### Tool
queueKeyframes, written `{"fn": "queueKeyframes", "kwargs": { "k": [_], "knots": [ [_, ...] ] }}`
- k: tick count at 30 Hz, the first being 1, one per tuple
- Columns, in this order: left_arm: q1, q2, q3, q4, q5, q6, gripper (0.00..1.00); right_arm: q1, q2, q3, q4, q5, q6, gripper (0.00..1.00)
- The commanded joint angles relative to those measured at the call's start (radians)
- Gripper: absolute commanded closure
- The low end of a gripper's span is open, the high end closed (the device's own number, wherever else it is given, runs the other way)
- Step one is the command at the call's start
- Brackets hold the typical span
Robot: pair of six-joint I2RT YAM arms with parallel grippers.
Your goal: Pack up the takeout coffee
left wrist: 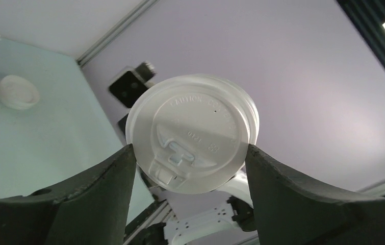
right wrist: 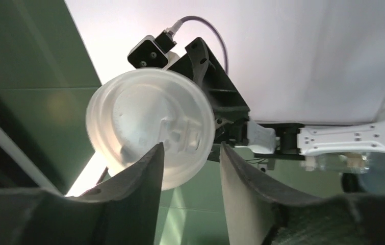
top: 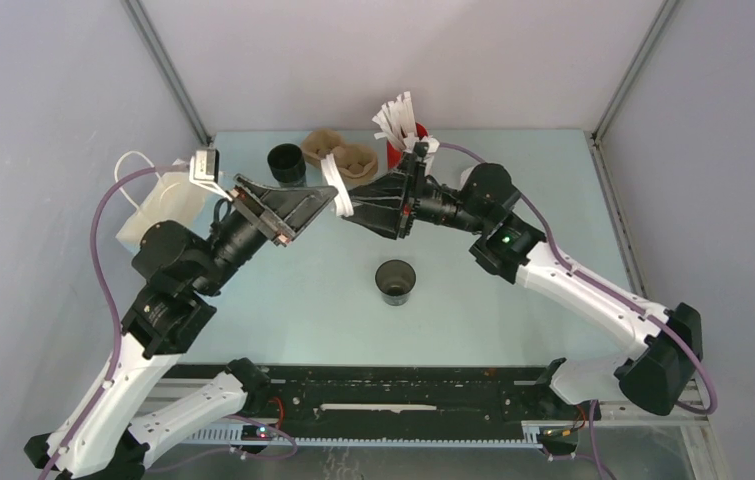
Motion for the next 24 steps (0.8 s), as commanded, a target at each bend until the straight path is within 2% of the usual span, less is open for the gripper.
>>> {"fn": "queueKeyframes", "kwargs": {
  "k": [1,2,6,9,11,15,20,24],
  "knots": [
    [0.004,-0.006,0.070,-0.143,-0.051,0.064,0.24,-0.081,-0.123,0.002,-0.227,-0.045,-0.180,0.42],
    [0.005,0.004,0.080,-0.193,-0.060,0.078,0.24,-0.115,-0.149,0.002,-0.319,-0.052,-0.249,0.41],
    [0.004,0.065,0.103,-0.397,-0.064,0.146,0.24,-0.323,-0.265,0.003,-0.868,-0.033,-0.626,0.38],
    [-0.021,0.148,0.119,-0.541,-0.091,0.207,0.29,-0.460,-0.339,0.002,-1.169,0.071,-0.934,0.38],
    [-0.070,0.213,0.127,-0.597,-0.155,0.249,0.29,-0.512,-0.365,0.002,-1.306,0.167,-1.063,0.39],
    [-0.160,0.403,0.174,-0.669,-0.236,0.330,0.31,-0.536,-0.389,0.002,-1.431,0.278,-1.191,0.39],
    [-0.243,0.714,0.360,-0.800,-0.335,0.465,0.30,-0.542,-0.382,0.002,-1.457,0.302,-1.245,0.39],
    [-0.277,0.877,0.474,-0.851,-0.375,0.534,0.29,-0.559,-0.374,-0.001,-1.464,0.301,-1.277,0.39]
  ]
}}
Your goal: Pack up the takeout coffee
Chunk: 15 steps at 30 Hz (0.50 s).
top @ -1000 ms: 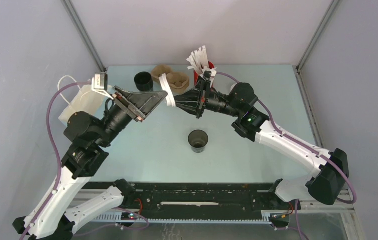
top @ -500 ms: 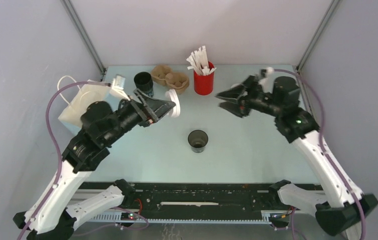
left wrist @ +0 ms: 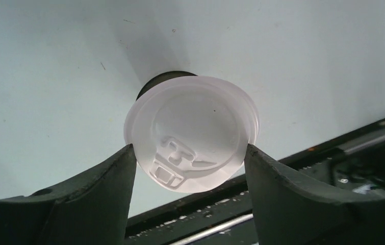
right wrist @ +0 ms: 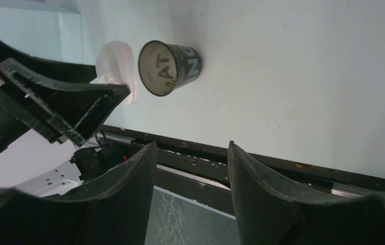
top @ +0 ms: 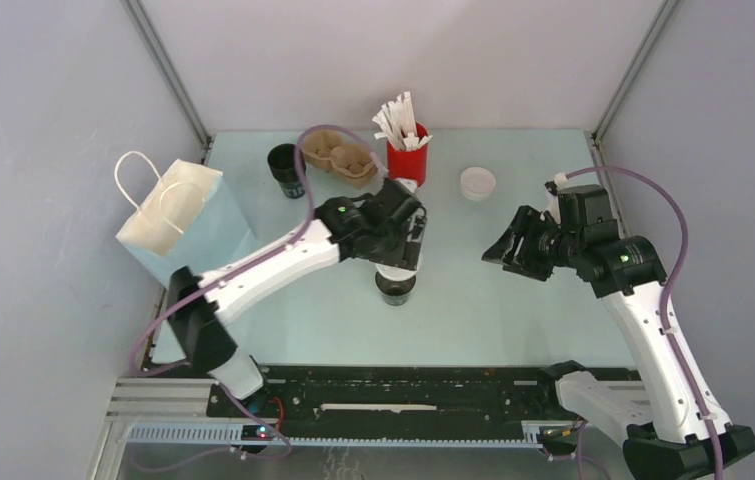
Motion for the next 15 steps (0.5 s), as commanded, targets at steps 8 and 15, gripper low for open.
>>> {"fn": "queueKeyframes", "kwargs": {
  "k": [8,15],
  "knots": [
    [-0.044,0.172,0.166,-0.132,-0.087,0.141,0.28,-0.116,0.024,-0.020,-0.040,-0.063,-0.168,0.39],
    [-0.045,0.188,0.112,-0.099,-0.073,0.134,0.26,-0.143,0.052,-0.020,-0.028,-0.099,-0.196,0.39]
  ]
}}
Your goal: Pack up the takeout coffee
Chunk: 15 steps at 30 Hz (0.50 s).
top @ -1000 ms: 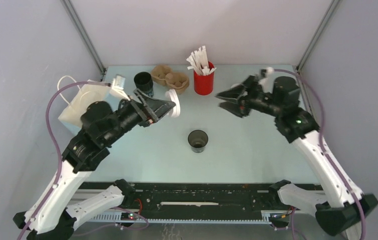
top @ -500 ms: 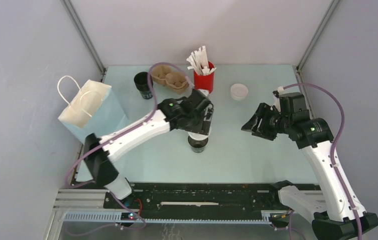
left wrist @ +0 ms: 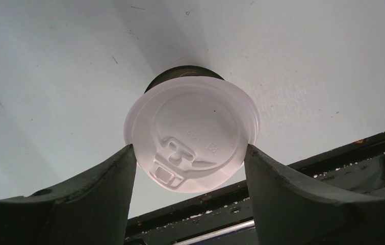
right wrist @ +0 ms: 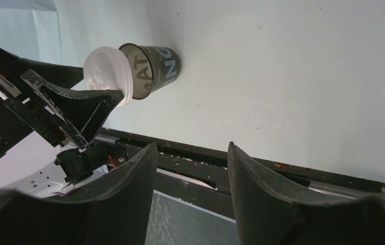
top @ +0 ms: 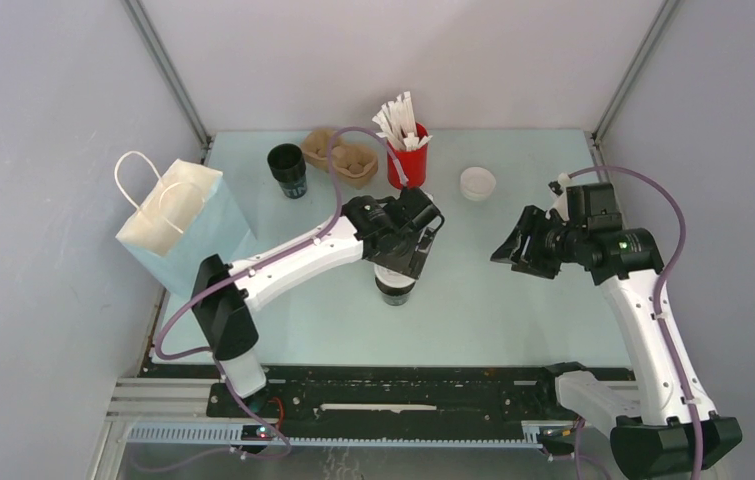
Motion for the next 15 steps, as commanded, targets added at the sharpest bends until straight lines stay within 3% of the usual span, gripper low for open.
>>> {"fn": "queueKeyframes", "kwargs": {
  "k": [1,15],
  "knots": [
    [-0.004,0.007,-0.012,0.021,-0.013,0.019,0.26,-0.009,0.006,0.000,0.010,-0.036,-0.050,0.39],
    [-0.005,0.028,-0.081,0.063,-0.031,0.016,0.24,-0.011,-0.023,-0.061,0.026,-0.066,-0.050,0.39]
  ]
}}
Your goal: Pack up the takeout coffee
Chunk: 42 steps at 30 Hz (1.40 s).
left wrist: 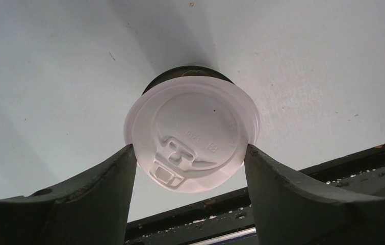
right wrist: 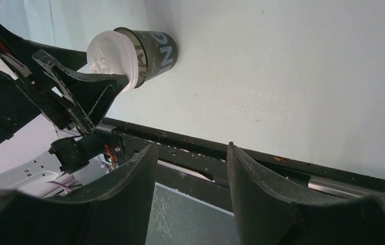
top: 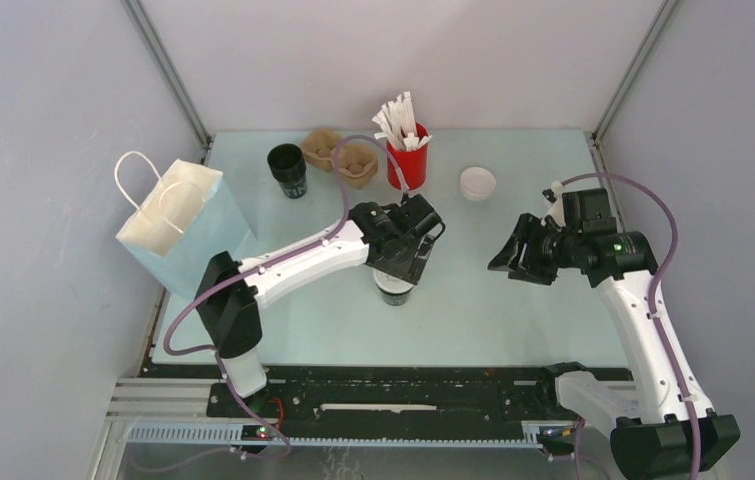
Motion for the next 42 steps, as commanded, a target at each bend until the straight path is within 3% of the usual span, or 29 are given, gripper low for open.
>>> {"fn": "queueKeyframes", "kwargs": {
  "k": [1,24,42],
  "knots": [
    [-0.004,0.008,-0.034,0.026,-0.027,0.017,0.24,-0.007,-0.027,-0.014,0.027,-0.025,-0.017,0.39],
    [-0.004,0.021,-0.041,0.054,-0.040,0.032,0.17,-0.003,-0.019,-0.021,0.048,-0.042,0.003,0.40],
    [-0.007,-0.008,-0.024,0.025,-0.090,0.027,0.19,0.013,-0.029,-0.054,0.068,-0.047,0.017,0.40]
  ]
}}
